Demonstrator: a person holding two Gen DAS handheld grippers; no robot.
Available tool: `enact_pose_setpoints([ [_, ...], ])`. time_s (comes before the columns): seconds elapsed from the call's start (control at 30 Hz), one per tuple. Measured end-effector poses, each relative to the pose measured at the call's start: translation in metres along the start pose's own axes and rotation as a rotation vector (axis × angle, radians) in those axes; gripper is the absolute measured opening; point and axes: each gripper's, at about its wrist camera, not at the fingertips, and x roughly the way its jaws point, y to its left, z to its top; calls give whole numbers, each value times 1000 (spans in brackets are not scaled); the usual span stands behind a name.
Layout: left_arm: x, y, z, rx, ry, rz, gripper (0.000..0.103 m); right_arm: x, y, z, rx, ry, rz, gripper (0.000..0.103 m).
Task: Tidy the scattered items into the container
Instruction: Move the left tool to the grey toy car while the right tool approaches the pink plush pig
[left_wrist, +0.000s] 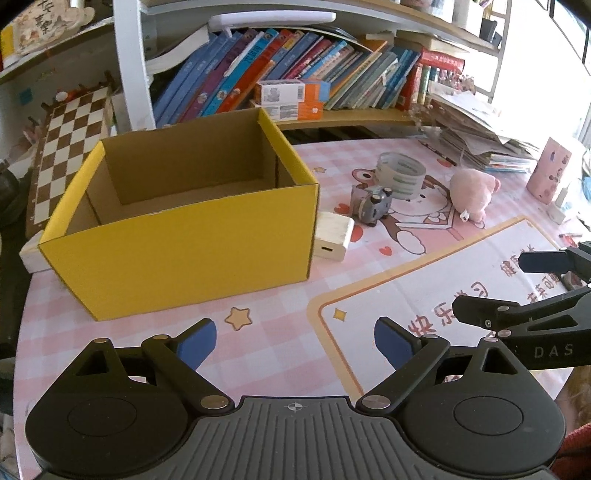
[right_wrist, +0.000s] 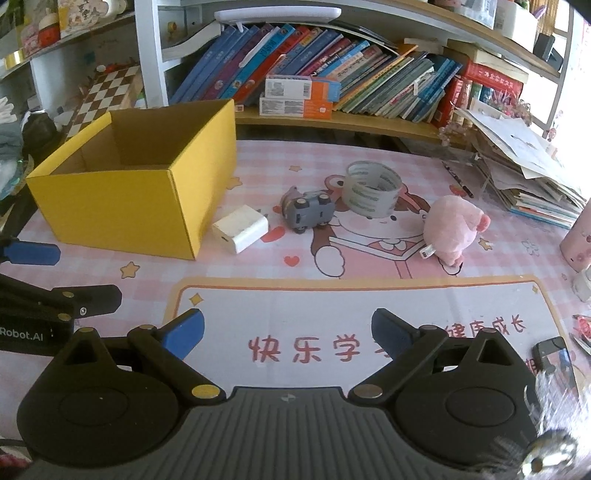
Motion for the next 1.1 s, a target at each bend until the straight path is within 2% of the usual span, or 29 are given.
enact_pose_setpoints([
  [0.6, 21, -36, 16, 28, 16, -10, 95, 10, -44, 4, 15, 16, -5, 98],
  [1.1, 37, -68, 32, 56, 18, 26, 95, 20, -87, 7, 44, 12, -3, 98],
])
